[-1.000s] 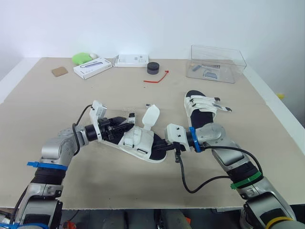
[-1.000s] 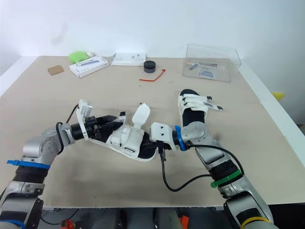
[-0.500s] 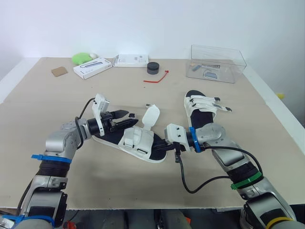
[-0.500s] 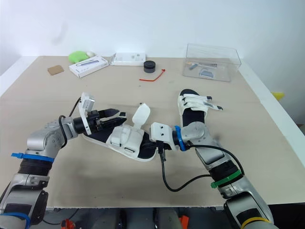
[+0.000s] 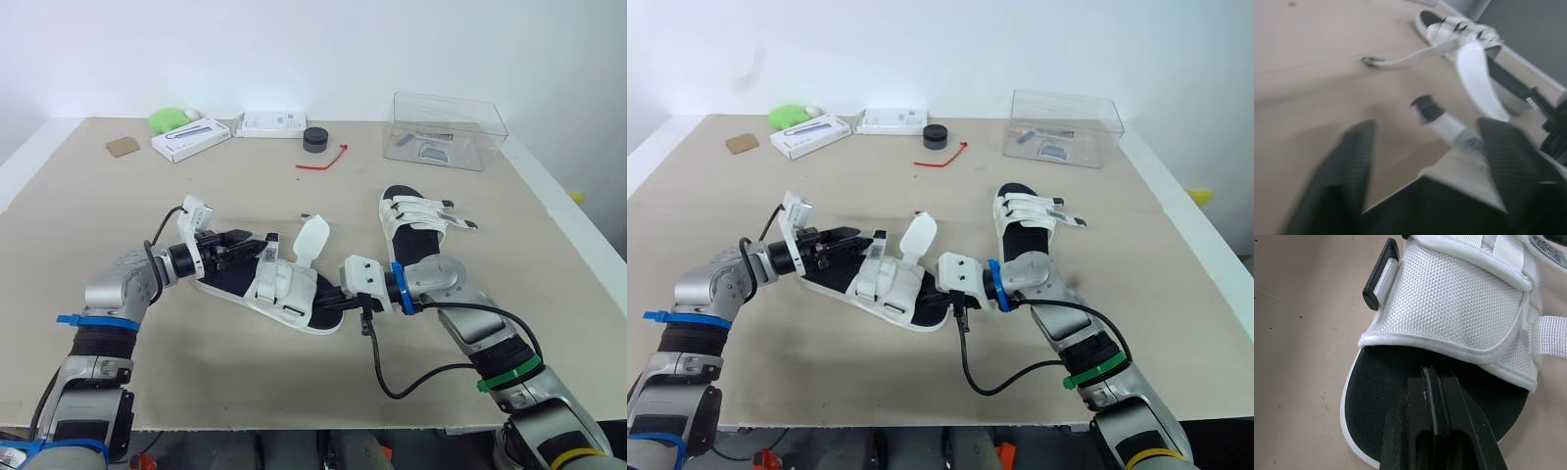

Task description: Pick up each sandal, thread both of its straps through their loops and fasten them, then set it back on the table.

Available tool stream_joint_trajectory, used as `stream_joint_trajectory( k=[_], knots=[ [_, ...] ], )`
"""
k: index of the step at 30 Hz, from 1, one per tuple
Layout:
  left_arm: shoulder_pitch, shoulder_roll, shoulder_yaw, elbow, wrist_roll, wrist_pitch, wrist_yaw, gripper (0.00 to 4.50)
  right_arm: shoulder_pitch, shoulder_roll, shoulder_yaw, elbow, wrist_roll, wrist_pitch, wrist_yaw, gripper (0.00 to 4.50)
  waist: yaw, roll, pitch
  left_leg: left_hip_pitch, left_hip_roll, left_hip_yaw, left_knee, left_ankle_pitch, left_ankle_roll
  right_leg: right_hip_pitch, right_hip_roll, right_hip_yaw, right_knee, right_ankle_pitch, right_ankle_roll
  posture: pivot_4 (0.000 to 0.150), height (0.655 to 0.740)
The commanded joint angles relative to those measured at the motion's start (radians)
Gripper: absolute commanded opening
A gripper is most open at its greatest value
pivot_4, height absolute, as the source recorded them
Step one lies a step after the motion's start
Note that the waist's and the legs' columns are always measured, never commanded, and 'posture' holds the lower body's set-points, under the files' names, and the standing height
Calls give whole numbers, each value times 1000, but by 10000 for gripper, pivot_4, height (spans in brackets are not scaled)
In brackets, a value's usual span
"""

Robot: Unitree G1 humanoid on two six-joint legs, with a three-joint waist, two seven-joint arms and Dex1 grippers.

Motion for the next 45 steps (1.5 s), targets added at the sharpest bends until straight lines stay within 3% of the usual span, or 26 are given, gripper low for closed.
stream_joint_trajectory(
  k=[1,2,4,5,33,45],
  knots=[
    [-27,19,8,13,23,-15,-20,17224,13,-29,0,12,-26,18,2,0,0,0,0,0,0,0,0,0,0,0,0,0,0,0,0,1500,7400],
    [-29,20,7,19,27,-12,-22,10332,14,-30,1,11,-26,18,2,0,0,0,0,0,0,0,0,0,0,0,0,0,0,0,0,1500,7400],
    [-33,20,4,29,38,-11,-30,1938,16,-31,1,11,-27,17,2,0,0,0,0,0,0,0,0,0,0,0,0,0,0,0,0,1500,7400],
    [-35,19,-2,32,43,-12,-39,671,16,-31,1,9,-27,17,2,0,0,0,0,0,0,1,0,0,0,0,0,0,0,0,0,1500,7400],
    [-141,-99,-99,117,153,-102,-115,671,36,-44,8,-18,-26,22,-10,0,2,0,0,-1,-2,0,0,-1,0,0,-1,0,0,0,0,1500,7400],
    [-120,3,-78,145,202,-115,-158,671,38,-46,4,-18,-23,28,-13,0,1,0,0,-1,-2,0,0,-1,1,0,-1,0,0,-1,2,1500,7400]
  ],
)
